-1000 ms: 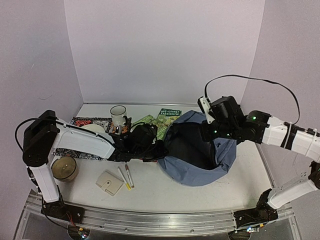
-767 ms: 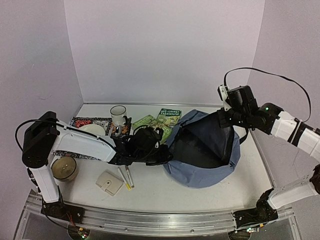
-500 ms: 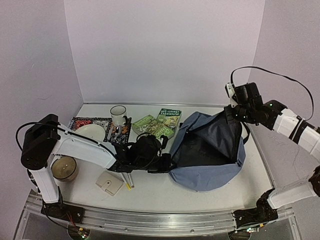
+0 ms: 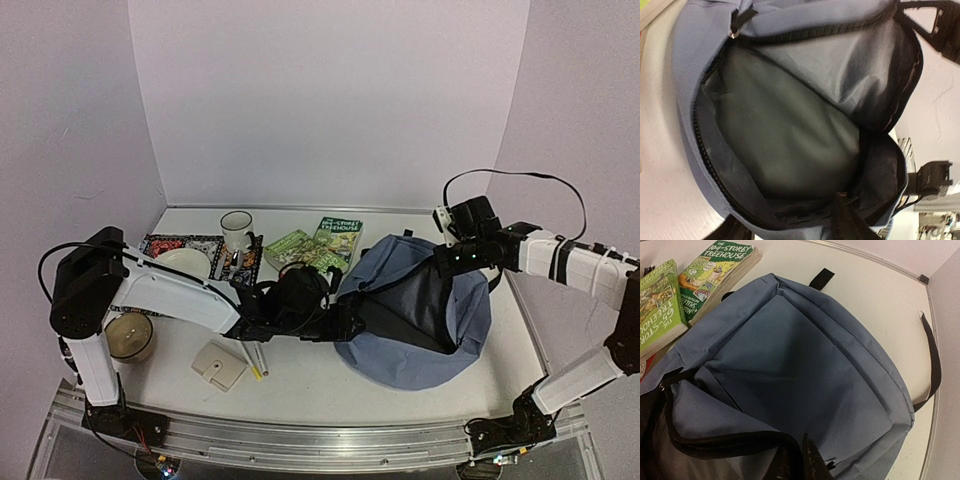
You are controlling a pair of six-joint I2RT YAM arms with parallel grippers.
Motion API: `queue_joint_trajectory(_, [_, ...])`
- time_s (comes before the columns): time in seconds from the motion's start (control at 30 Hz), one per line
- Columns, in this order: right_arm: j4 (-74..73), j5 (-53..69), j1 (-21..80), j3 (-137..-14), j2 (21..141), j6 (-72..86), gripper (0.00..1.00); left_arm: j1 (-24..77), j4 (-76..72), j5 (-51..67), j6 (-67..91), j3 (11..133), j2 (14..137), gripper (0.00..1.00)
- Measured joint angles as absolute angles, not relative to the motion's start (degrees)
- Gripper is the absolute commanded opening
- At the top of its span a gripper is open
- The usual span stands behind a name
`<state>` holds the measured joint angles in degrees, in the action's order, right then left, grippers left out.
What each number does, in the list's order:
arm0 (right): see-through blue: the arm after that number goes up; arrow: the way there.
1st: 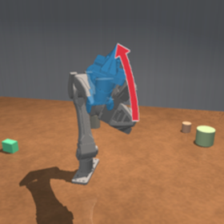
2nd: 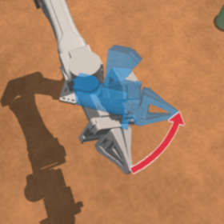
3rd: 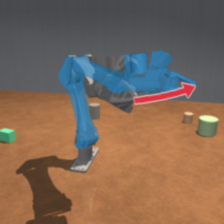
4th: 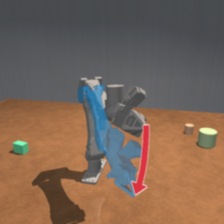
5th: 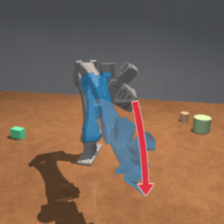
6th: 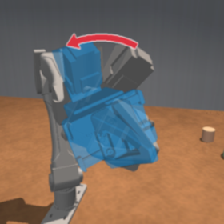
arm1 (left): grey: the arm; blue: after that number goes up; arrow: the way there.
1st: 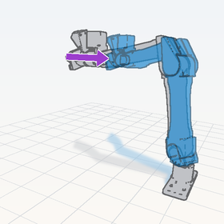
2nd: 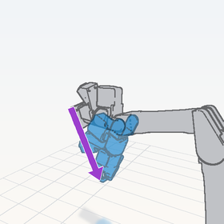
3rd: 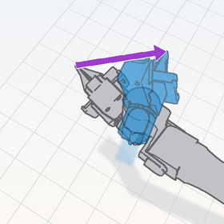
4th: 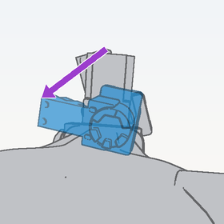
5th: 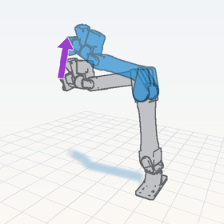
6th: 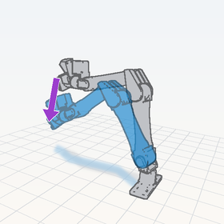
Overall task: Pack the student bag
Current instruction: Place the largest pocket of the student bag.
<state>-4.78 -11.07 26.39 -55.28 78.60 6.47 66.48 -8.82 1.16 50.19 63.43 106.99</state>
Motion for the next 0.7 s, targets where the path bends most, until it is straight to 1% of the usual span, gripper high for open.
queue_joint_trajectory(0.07, [-3.87, -10.17, 26.39, -54.65, 79.49, 6.79, 0.15, 66.43, -8.77, 0.11, 49.78, 63.37, 106.10, 0.68])
queue_joint_trajectory(0.13, [-3.04, -10.12, 26.39, -54.31, 80.36, 6.82, 0.19, 66.25, -8.38, -1.05, 49.28, 63.11, 104.51, 0.72])
queue_joint_trajectory(0.23, [-1.51, -11.14, 26.39, -54.28, 83.05, 6.92, 0.21, 65.75, -7.97, -2.68, 49.15, 61.55, 100.79, 0.78])
queue_joint_trajectory(0.27, [-1.21, -11.61, 26.39, -54.28, 84.06, 6.96, 0.24, 65.38, -7.84, -3.19, 49.09, 60.78, 99.28, 0.81])
queue_joint_trajectory(0.37, [-1.20, -12.57, 26.26, -54.28, 86.27, 7.34, 0.38, 63.74, -7.26, -4.72, 49.06, 58.29, 94.91, 0.86])
queue_joint_trajectory(0.43, [-1.40, -12.62, 26.20, -54.28, 86.38, 7.84, 0.48, 62.54, -6.35, -5.87, 49.00, 56.72, 92.39, 0.87])
queue_joint_trajectory(0.57, [-1.86, -11.50, 26.16, -54.32, 85.45, 8.25, 0.63, 59.44, -4.73, -7.39, 49.26, 53.28, 88.08, 0.91])
queue_joint_trajectory(0.7, [-2.87, -6.35, 26.15, -54.39, 82.53, 8.52, 0.75, 54.81, -2.97, -7.74, 49.45, 50.08, 85.25, 0.94])
